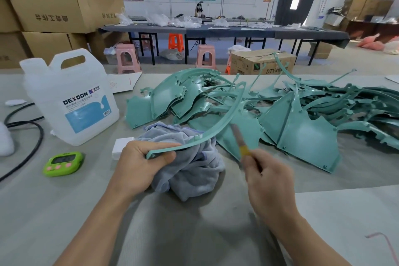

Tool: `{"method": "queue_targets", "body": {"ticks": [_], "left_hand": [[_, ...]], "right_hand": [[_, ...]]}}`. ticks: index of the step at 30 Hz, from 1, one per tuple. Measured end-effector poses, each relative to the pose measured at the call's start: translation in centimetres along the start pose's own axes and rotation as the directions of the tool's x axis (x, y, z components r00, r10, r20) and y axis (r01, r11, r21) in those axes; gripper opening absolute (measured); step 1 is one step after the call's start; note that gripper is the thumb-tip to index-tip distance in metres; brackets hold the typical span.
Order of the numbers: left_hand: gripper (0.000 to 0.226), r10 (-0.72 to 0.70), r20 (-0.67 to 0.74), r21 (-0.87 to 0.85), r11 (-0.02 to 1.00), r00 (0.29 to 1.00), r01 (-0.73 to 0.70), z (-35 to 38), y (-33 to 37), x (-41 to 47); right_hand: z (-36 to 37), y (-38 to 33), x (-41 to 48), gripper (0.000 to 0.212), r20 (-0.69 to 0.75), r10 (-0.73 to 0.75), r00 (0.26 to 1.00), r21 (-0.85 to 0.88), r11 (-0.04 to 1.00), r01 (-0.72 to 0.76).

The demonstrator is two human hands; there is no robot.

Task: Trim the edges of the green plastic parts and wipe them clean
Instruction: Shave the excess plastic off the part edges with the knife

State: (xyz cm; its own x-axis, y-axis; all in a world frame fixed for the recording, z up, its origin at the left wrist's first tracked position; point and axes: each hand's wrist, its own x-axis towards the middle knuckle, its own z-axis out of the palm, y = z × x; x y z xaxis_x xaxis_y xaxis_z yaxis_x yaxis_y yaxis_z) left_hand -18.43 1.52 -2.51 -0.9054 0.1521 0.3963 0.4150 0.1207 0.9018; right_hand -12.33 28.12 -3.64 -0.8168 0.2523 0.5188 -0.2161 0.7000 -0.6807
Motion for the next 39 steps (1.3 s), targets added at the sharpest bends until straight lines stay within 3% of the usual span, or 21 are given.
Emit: {"method": "queue_targets", "body": {"ticks": [3,10,14,17,19,20,22,25,26,28,30,32,35,39], "left_hand": [[0.020,-0.026,0.015,0.078,0.997,1.000,0.025,0.3,0.2,-0.2],[0.024,-0.051,-0.026,0.103,0.993,0.998,0.053,0.6,0.8,-0.3],[0.021,-0.063,-0.023,0.099,0.993,0.998,0.065,0.5,1.0,-0.4],[0.019,-0.043,0.001,0.133,0.990,0.999,0.043,0.6,1.2,-0.6],[0.017,-0.041,0.008,0.146,0.989,0.999,0.039,0.7,1.2,-0.5],[0.017,-0.045,0.004,0.141,0.989,0.999,0.044,0.7,1.2,-0.5],[0.019,-0.052,0.001,0.141,0.989,0.999,0.051,0.7,1.2,-0.3],[0.023,-0.039,0.010,0.161,0.986,0.999,0.037,0.7,1.1,-0.3],[0.023,-0.037,0.012,0.163,0.986,0.999,0.035,0.6,1.0,-0.3],[0.022,-0.032,0.009,0.146,0.989,0.999,0.030,0.6,0.9,-0.5],[0.024,-0.036,-0.025,0.024,0.999,0.999,0.037,0.7,1.0,-0.6],[0.027,-0.081,-0.145,-0.196,0.979,0.986,0.051,0.8,1.3,-0.5],[0.028,-0.220,-0.277,-0.532,0.846,0.935,0.041,1.1,2.1,-0.2],[0.030,-0.450,-0.232,-0.775,0.621,0.862,0.115,2.2,3.2,-0.3]], "right_hand": [[-0.6,-0.1,0.5,0.036,-0.109,-0.010,0.994,0.009,1.000,0.011],[0.4,-0.7,-0.8,0.022,0.170,-0.190,0.967,0.025,0.982,0.189],[0.8,-1.1,-0.7,0.019,0.183,-0.283,0.942,-0.016,0.957,0.291],[0.2,0.4,1.4,0.026,0.029,-0.074,0.997,-0.016,0.997,0.075],[-0.7,1.4,2.7,0.035,-0.087,0.082,0.993,-0.016,0.996,-0.084],[-1.1,1.7,2.8,0.037,-0.124,0.100,0.987,0.005,0.995,-0.101],[-1.3,1.3,2.2,0.035,-0.100,0.003,0.995,0.065,0.998,0.003],[-0.4,0.1,0.7,0.025,0.096,-0.166,0.981,0.088,0.984,0.158],[0.0,0.2,0.9,0.027,0.114,-0.149,0.982,0.064,0.988,0.143],[0.3,0.9,1.9,0.035,0.007,0.007,1.000,0.043,0.999,-0.007],[-0.3,1.9,2.7,0.034,-0.119,0.207,0.971,0.219,0.959,-0.178],[-0.8,2.3,2.7,0.027,-0.101,0.302,0.948,0.418,0.878,-0.235],[-0.4,1.8,2.1,0.023,0.044,0.304,0.952,0.471,0.834,-0.288],[0.3,0.5,1.7,0.026,0.160,0.250,0.955,0.503,0.812,-0.297]]}}
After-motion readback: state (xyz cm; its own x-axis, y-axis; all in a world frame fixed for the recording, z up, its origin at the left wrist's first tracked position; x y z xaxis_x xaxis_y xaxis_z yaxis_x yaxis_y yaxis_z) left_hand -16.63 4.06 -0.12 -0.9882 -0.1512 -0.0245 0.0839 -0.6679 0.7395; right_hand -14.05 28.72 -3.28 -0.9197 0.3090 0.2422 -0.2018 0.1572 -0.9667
